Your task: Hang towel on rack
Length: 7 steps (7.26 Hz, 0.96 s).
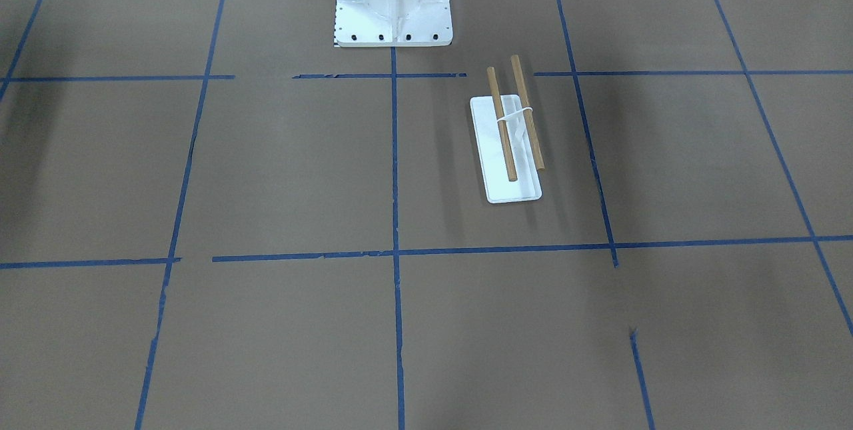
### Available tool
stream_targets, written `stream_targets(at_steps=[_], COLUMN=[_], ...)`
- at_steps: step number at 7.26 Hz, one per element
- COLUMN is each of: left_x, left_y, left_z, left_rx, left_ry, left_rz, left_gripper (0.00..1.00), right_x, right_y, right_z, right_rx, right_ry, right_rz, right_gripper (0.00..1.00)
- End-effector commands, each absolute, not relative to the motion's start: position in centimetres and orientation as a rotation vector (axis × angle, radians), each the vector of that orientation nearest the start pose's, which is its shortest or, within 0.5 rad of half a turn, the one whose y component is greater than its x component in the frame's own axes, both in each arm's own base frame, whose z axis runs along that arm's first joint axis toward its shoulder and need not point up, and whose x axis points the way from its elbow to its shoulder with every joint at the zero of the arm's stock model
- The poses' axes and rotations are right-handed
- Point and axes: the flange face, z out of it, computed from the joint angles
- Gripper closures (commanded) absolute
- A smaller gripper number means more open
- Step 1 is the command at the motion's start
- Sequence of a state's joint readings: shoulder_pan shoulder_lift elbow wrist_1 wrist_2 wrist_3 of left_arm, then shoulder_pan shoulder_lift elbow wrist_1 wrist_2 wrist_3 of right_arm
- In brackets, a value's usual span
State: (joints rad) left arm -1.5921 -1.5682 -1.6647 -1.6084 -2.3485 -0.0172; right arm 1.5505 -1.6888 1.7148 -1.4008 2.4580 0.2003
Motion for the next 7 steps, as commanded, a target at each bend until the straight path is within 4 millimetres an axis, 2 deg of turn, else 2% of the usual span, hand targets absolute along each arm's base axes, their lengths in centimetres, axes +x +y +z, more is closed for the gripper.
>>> stream_targets(at_steps=[1, 2, 4, 5, 6, 7], left_x=[-7.3, -7.4, -7.5, -7.5, -7.5, -7.5], left_y=[-49.6, -49.5, -49.6, -49.5, -49.6, -49.6], left_z=[60.3, 60.1, 59.5, 59.4, 59.1, 58.8], left_rx=[0.136, 0.139, 0.154, 0.154, 0.161, 0.167], left_ry=[0.776, 0.776, 0.775, 0.775, 0.775, 0.775], left_rz=[0.019, 0.019, 0.024, 0.024, 0.027, 0.03], left_gripper=[0.0, 0.0, 0.0, 0.0, 0.0, 0.0], right_x=[4.3, 4.3, 4.6, 4.8, 4.6, 3.9], right_y=[-45.6, -46.4, -46.5, -47.0, -46.4, -46.6], right_z=[64.3, 66.7, 74.0, 77.1, 80.4, 82.1], right_rx=[0.029, 0.038, 0.126, 0.156, 0.177, 0.176], right_ry=[-0.898, -0.888, -0.806, -0.764, -0.741, -0.742], right_rz=[0.103, 0.041, -0.184, -0.229, -0.257, -0.272], right_gripper=[0.0, 0.0, 0.0, 0.0, 0.0, 0.0])
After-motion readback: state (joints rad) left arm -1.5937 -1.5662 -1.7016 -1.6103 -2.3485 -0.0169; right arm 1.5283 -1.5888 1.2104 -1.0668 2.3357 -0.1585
